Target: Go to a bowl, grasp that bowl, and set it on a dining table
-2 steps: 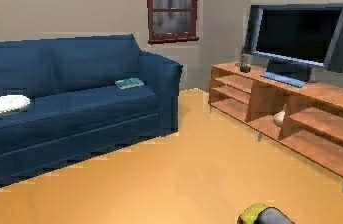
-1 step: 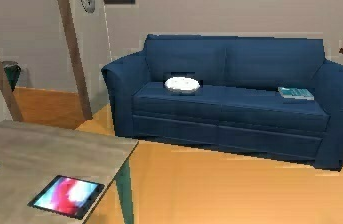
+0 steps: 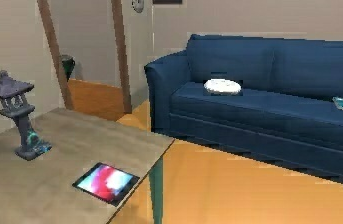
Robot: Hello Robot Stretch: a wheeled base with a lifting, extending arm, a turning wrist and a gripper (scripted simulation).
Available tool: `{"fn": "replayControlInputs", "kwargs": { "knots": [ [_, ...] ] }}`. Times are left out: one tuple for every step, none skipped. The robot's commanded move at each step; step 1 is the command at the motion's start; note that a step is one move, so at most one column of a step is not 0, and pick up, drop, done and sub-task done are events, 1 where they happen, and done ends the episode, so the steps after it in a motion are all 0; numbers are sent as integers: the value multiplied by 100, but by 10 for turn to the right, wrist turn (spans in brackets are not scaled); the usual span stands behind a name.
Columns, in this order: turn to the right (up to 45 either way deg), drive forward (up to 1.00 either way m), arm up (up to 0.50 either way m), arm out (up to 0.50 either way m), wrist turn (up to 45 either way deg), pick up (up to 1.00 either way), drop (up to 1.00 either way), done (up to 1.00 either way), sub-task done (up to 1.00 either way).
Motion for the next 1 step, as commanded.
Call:
{"fn": "replayControlInputs", "kwargs": {
  "knots": [
    [450,0,0,0,0,0,0,0,0]
  ]
}}
